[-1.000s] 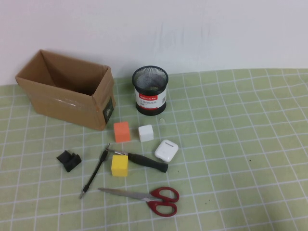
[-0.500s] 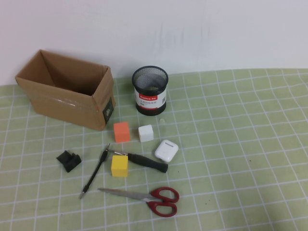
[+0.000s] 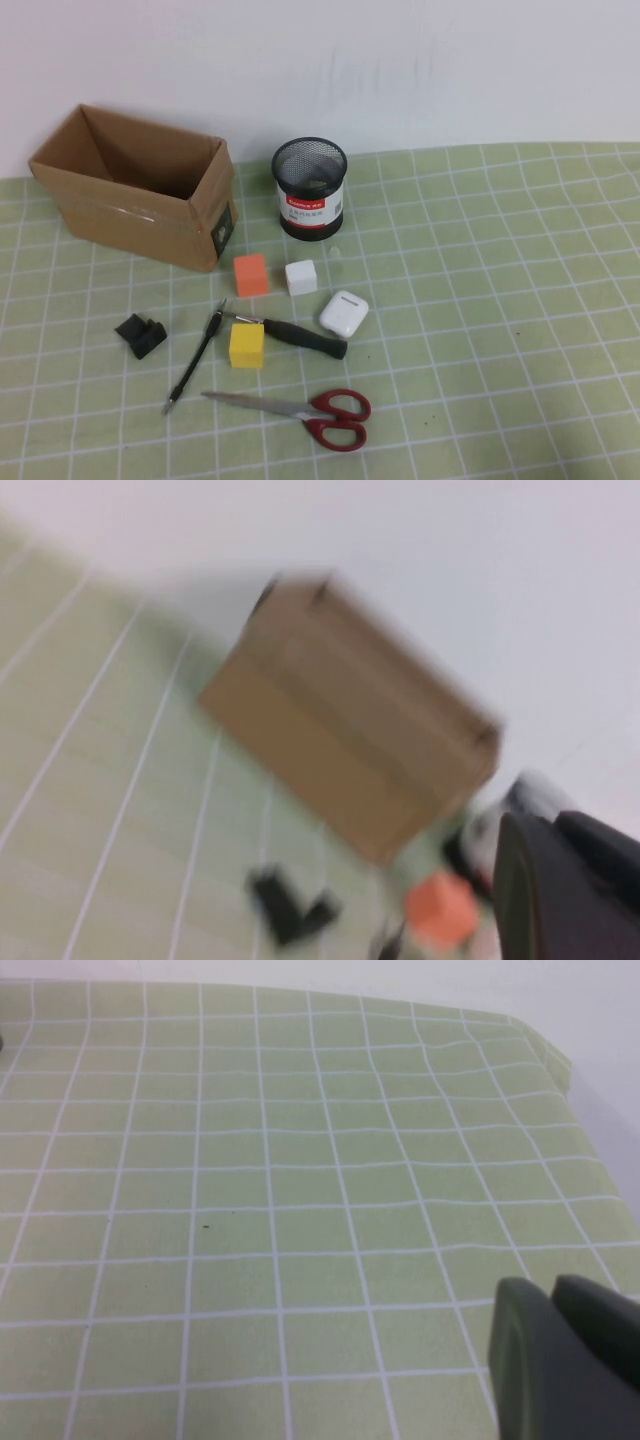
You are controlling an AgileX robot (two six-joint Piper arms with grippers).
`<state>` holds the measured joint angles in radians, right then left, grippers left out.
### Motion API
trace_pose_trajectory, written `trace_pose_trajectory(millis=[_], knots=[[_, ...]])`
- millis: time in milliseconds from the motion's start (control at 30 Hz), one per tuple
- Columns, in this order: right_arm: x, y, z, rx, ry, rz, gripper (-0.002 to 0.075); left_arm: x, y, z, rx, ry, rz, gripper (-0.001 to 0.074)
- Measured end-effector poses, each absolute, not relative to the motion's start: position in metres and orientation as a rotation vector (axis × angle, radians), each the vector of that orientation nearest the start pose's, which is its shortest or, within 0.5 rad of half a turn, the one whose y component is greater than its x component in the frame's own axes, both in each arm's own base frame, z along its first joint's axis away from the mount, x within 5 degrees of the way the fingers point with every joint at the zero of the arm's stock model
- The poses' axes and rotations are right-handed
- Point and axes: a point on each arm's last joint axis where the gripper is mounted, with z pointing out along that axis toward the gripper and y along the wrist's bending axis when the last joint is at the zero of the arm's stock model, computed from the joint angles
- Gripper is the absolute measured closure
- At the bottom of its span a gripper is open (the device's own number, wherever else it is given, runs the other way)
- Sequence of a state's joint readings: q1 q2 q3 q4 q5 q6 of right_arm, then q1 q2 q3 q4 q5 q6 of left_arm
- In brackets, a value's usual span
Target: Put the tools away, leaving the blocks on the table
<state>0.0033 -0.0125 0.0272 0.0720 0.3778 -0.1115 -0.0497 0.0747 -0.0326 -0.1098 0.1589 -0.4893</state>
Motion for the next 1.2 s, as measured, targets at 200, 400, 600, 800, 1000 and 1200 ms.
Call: trace_pose_trajectory(millis=[200, 400, 600, 800, 1000, 1200], knots=[[0.052, 0.003, 0.171, -0.063, 1.874, -0.004, 0.0736, 0.085, -0.009, 0.245, -0.395, 1.999, -0.375, 0.0738], [0.052, 0.003, 0.171, -0.063, 1.874, -0.004, 0.0736, 0.128, -0.014, 0.274, -0.147, 2.469, -0.212, 0.0738], [0.052, 0.003, 0.171, -0.063, 1.874, -0.004, 0.0736, 0.177, -0.025, 0.273, 0.095, 2.708, -0.244, 0.0738], [0.052, 0.003, 0.171, -0.063, 1.874, -0.004, 0.0736, 0.214, -0.063, 0.266, 0.335, 2.683, -0.306, 0.0738], [0.052, 0.003, 0.171, -0.063, 1.874, -0.004, 0.0736, 0.249, -0.114, 0.251, 0.552, 2.712, -0.337, 0.0738], [0.052, 0.003, 0.171, -0.063, 1.874, -0.004, 0.0736, 0.293, -0.137, 0.228, 0.645, 2.780, -0.273, 0.0738]])
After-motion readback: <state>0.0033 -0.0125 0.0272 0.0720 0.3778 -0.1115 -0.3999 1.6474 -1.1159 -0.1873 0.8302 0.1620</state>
